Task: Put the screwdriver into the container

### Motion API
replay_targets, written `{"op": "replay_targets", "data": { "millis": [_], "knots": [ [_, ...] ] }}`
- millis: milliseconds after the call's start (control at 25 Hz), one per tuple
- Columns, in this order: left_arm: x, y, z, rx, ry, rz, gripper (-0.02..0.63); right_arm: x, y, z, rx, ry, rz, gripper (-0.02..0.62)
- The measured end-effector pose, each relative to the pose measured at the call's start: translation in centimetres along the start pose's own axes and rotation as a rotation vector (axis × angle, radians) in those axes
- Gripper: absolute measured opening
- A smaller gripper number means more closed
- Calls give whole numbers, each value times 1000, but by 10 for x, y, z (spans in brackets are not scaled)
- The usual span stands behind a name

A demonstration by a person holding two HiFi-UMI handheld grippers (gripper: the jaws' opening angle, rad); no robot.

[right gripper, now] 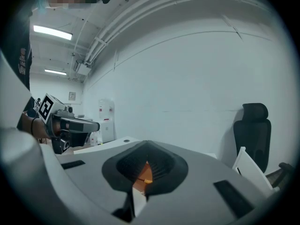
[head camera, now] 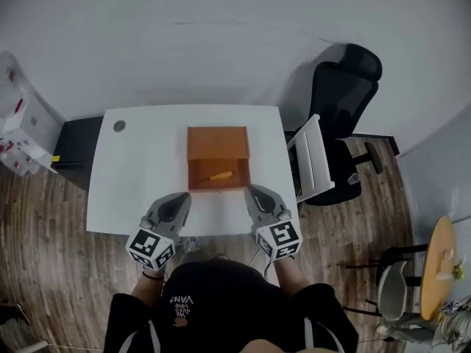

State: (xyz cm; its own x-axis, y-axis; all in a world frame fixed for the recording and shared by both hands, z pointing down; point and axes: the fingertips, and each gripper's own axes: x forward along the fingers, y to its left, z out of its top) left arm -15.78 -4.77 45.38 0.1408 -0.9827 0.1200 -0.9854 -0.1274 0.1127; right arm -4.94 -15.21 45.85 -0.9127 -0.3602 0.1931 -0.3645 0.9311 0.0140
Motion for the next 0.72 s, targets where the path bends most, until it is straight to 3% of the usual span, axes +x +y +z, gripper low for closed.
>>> {"op": "replay_targets", "data": {
  "millis": [720],
  "knots": [
    [-6,-9,1,-3,-6,1,15,-10,3,-2,-6,7,-10,11]
  ]
}}
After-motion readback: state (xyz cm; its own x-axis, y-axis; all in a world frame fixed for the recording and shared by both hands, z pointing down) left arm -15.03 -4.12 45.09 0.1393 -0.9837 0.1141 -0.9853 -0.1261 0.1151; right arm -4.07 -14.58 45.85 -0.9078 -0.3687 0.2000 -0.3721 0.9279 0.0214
